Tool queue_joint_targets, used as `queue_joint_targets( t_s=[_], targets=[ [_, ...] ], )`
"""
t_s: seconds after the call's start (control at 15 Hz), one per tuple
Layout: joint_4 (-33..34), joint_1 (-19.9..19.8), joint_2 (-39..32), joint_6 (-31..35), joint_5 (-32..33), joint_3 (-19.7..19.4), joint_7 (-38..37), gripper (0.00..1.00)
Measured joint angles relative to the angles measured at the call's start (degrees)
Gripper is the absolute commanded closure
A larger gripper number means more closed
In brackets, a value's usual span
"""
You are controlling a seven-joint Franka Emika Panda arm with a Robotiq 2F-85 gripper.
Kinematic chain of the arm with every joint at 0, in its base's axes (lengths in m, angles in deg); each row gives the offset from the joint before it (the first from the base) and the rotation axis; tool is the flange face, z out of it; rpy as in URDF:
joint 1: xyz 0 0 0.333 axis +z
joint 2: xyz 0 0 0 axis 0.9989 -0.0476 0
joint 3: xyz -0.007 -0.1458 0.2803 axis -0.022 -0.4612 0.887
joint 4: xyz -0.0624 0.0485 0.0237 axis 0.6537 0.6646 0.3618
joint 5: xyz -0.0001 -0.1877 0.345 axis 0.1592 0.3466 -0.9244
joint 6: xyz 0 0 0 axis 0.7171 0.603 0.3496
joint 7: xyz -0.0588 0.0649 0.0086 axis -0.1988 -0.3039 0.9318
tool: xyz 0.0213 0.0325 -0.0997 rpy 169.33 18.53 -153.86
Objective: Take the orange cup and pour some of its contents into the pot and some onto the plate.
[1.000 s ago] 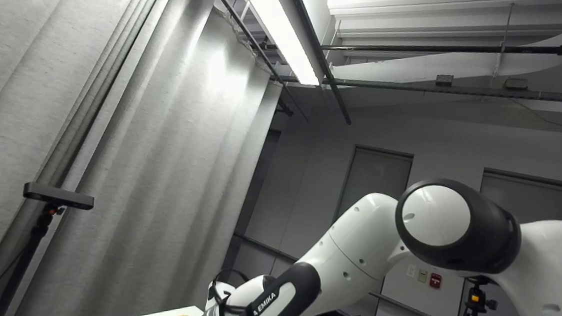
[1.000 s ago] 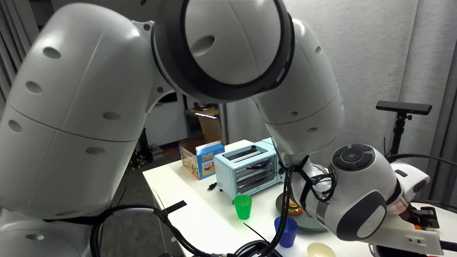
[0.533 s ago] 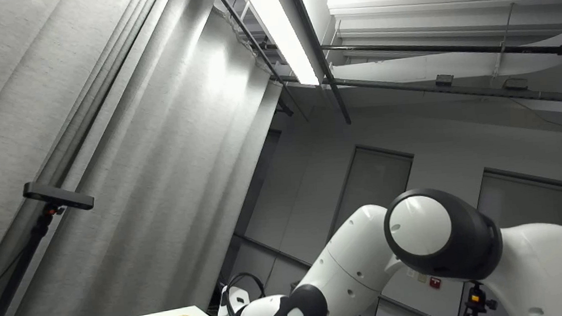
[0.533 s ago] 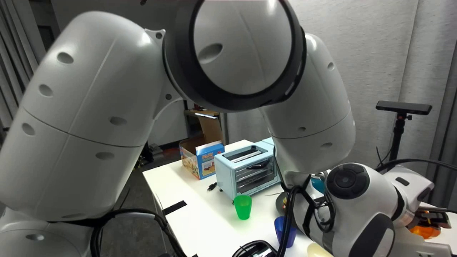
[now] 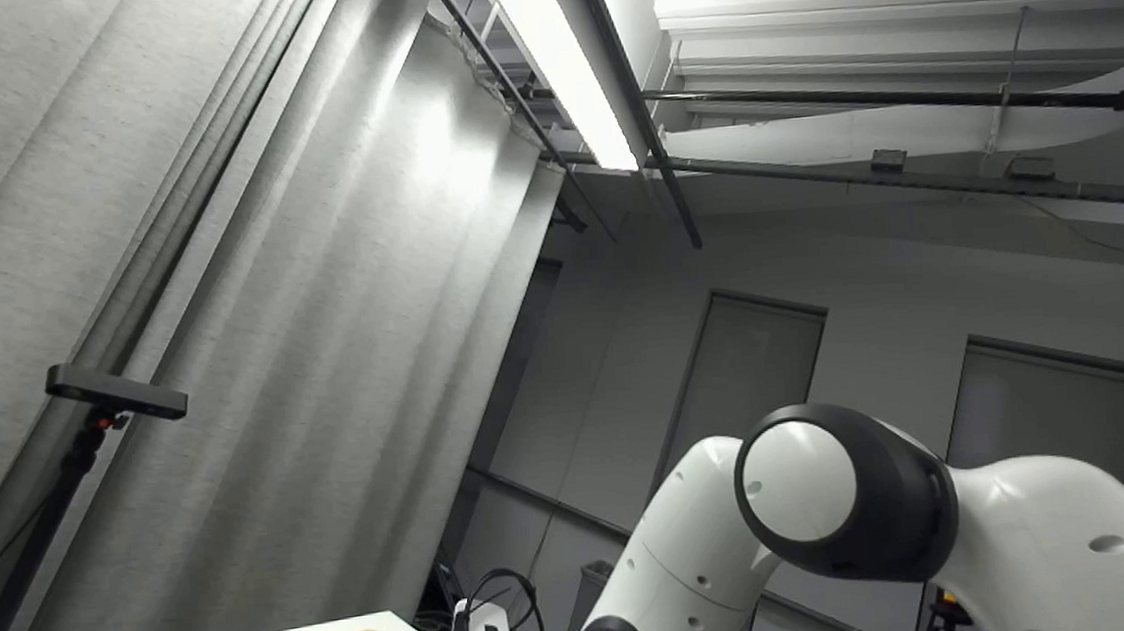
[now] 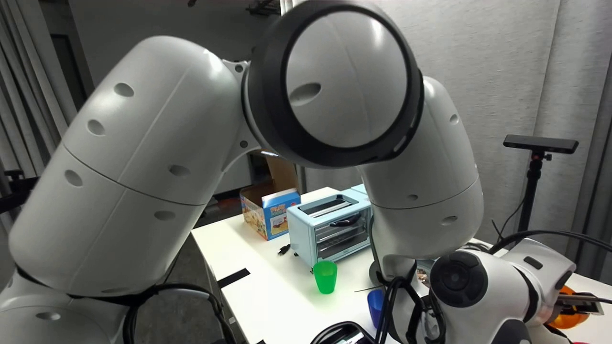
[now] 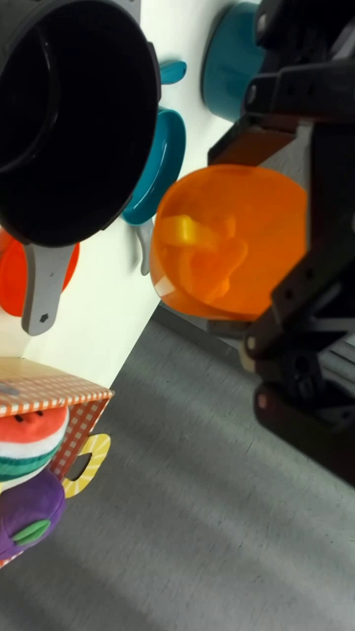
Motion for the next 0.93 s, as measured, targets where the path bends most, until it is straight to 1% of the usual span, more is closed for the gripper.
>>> queue_joint_targets(
  t_s=[0.27,0.47,0.93],
  targets=[
    [0.07,1.52,-1.54,6.21,0.02,-0.31,-0.48,0.49],
    [0.41,2.37,-1.98,9.55,0.02,-0.7,-0.8,0.49],
    [1.99,2.96,-3.04,14.35,-0.04,-2.61,-0.99,0.49]
  ],
)
